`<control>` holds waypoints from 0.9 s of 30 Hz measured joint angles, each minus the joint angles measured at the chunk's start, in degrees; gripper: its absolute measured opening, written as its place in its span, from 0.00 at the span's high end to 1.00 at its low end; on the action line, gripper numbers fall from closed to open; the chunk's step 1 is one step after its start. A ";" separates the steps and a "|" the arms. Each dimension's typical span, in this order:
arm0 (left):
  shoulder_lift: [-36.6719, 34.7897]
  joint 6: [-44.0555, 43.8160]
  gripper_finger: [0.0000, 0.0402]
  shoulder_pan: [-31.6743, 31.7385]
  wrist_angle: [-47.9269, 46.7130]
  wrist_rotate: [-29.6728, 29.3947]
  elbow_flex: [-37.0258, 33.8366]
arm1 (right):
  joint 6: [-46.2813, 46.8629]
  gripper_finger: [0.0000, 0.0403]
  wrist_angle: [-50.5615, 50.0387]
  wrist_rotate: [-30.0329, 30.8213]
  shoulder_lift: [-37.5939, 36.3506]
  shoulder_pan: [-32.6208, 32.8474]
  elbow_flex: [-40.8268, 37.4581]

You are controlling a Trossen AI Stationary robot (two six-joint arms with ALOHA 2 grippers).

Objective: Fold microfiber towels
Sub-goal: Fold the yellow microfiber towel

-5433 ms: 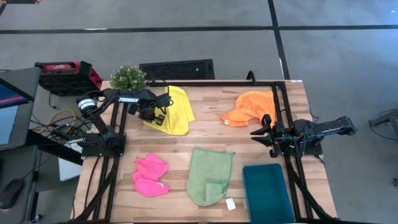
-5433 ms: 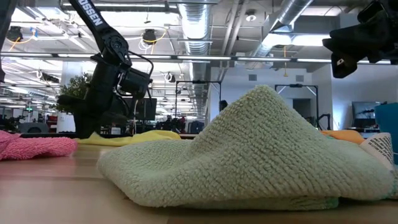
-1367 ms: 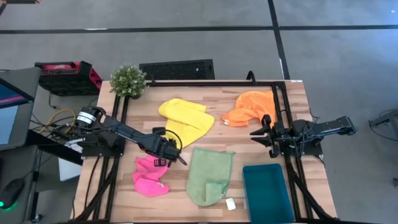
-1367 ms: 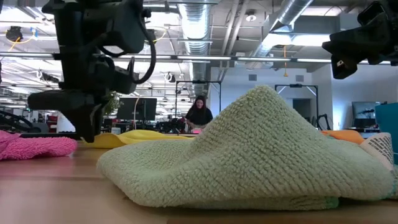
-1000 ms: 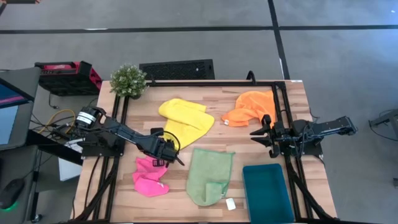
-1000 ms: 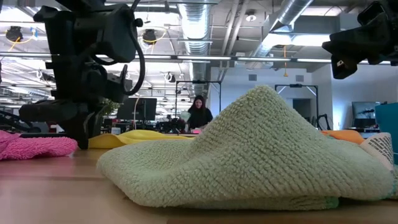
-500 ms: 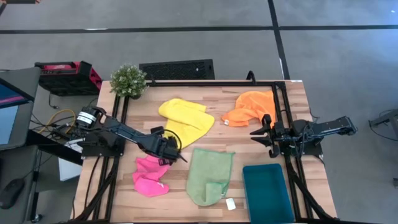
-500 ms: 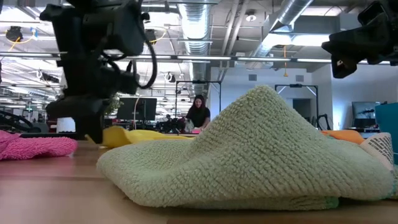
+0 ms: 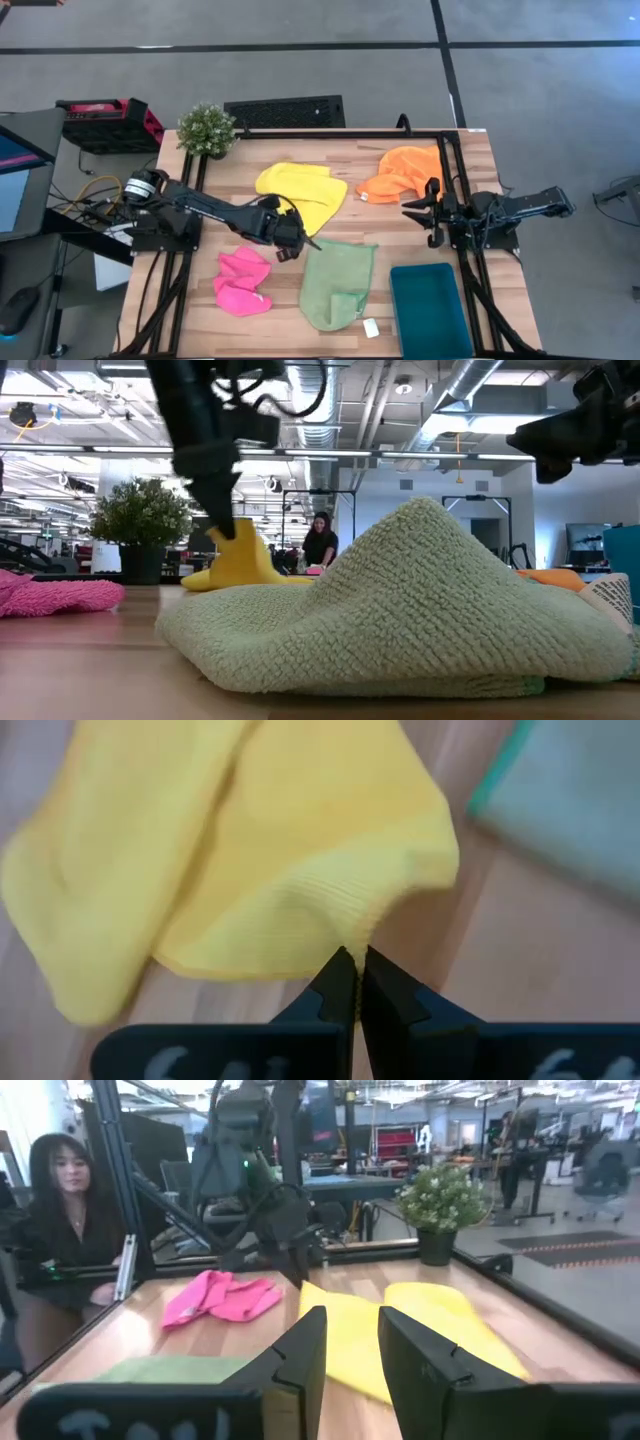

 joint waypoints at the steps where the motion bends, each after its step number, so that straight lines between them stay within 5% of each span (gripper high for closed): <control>1: 0.00 -0.01 1.00 0.35 -0.45 -0.01 1.13 | -0.82 0.71 0.14 0.03 0.27 0.00 0.85; 11: 0.00 -0.58 1.00 4.72 -5.73 0.04 10.31 | -4.38 0.71 -4.33 4.80 10.33 -0.04 12.07; 16: 0.00 0.55 1.00 6.94 -6.30 0.06 14.17 | -4.30 0.71 -6.44 11.11 21.38 -0.04 17.16; 27: -0.02 3.42 1.00 10.03 -9.64 6.87 18.03 | -1.31 0.71 2.25 11.84 47.30 -0.04 24.47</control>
